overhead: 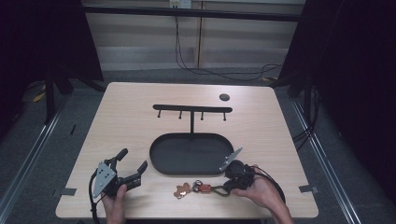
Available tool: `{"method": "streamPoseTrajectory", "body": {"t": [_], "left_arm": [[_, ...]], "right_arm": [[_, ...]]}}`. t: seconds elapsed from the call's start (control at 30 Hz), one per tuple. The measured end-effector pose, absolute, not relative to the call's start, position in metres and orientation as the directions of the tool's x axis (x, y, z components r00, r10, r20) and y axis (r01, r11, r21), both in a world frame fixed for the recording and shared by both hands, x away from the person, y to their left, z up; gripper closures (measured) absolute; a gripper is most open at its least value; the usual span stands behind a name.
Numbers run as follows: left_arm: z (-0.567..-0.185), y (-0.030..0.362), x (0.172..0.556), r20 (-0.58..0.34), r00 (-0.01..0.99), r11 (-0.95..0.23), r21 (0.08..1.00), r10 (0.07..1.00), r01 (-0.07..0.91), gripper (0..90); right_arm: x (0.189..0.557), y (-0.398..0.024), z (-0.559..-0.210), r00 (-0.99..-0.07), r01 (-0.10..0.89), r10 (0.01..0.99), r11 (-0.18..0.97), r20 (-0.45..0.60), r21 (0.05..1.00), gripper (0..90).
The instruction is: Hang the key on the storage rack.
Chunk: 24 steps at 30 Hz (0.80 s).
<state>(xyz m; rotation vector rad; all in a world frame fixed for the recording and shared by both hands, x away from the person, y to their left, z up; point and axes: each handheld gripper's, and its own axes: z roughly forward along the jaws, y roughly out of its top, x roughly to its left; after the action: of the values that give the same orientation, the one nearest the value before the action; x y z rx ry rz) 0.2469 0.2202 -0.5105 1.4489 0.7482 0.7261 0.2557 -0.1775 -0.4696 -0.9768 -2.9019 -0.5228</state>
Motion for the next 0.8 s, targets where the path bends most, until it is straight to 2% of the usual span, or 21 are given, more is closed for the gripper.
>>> {"method": "streamPoseTrajectory", "body": {"t": [0.17, 0.23, 0.43, 0.8], "left_arm": [[-0.510, 0.220, 0.247, -0.009, 0.586, 0.000, 1.000, 0.810, 0.016, 16.0], [-0.511, 0.220, 0.247, -0.009, 0.588, 0.000, 1.000, 0.809, 0.015, 15.9], [-0.510, 0.220, 0.247, -0.010, 0.588, 0.001, 1.000, 0.809, 0.015, 16.0], [-0.510, 0.220, 0.247, -0.007, 0.586, -0.001, 1.000, 0.810, 0.014, 16.0]], "right_arm": [[0.258, -0.170, -0.468, -0.798, 0.600, 0.591, 0.759, 0.120, 0.253, 85.6], [0.262, -0.164, -0.466, -0.801, 0.598, 0.589, 0.775, 0.110, 0.203, 86.0], [0.269, -0.160, -0.465, -0.801, 0.599, 0.584, 0.787, 0.132, 0.150, 86.2], [0.275, -0.153, -0.441, -0.821, 0.570, 0.556, 0.811, 0.133, 0.131, 86.2]]}}
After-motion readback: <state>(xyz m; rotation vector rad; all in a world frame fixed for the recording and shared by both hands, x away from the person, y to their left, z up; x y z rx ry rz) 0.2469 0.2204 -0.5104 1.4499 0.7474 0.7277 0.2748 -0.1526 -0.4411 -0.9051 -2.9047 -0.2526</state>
